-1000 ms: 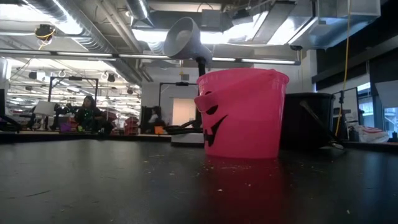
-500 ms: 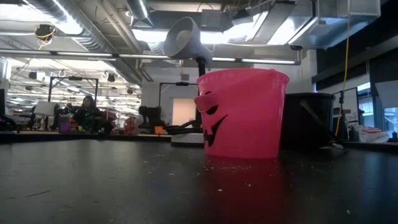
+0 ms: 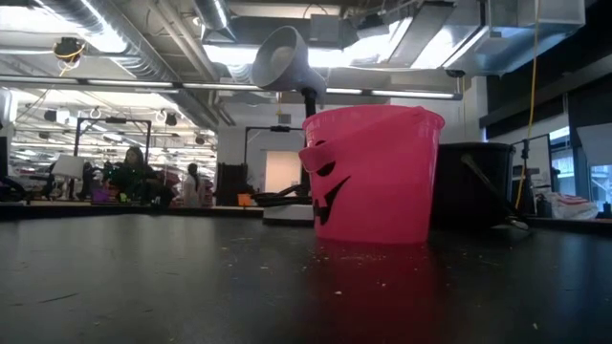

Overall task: Sort candy
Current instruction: Return to Home Position

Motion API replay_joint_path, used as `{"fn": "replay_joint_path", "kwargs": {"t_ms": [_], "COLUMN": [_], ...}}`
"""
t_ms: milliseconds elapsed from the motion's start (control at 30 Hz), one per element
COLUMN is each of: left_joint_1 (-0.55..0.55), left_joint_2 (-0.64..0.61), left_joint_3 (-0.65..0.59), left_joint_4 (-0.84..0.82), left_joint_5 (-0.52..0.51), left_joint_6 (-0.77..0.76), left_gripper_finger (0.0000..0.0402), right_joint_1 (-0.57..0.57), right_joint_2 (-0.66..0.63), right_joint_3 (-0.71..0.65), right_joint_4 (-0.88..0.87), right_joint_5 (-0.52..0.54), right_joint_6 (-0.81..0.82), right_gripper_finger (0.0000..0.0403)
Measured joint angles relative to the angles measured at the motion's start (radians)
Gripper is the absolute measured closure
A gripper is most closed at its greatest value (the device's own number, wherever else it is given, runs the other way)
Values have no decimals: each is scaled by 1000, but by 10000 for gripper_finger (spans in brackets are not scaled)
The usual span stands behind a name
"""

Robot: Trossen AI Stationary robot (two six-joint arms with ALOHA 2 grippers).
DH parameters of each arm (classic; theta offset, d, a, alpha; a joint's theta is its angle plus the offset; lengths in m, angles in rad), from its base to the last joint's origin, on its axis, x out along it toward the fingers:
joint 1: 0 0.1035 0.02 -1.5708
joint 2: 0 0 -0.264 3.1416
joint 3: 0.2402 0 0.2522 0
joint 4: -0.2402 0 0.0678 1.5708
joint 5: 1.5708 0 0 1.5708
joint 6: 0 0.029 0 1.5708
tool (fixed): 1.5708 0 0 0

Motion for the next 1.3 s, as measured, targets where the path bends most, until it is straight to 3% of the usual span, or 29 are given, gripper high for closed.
{"fn": "replay_joint_path", "kwargs": {"t_ms": [200, 567, 767, 1000, 1300], "left_joint_1": [0, 0, 0, 0, 3], "left_joint_2": [-148, -468, -556, -588, -589], "left_joint_3": [-242, -628, -829, -987, -1049], "left_joint_4": [137, 312, 445, 617, 679], "left_joint_5": [-15, 5, -33, -48, -47], "left_joint_6": [-22, -48, -34, 8, -41], "left_gripper_finger": [280, 280, 280, 280, 280], "right_joint_1": [0, 0, 0, 0, 0], "right_joint_2": [-230, -589, -589, -590, -590], "right_joint_3": [-264, -602, -696, -732, -732], "right_joint_4": [165, 333, 447, 464, 460], "right_joint_5": [-40, -180, -245, -230, -76], "right_joint_6": [-59, -150, -242, -270, -292], "right_gripper_finger": [282, 282, 282, 282, 282]}}
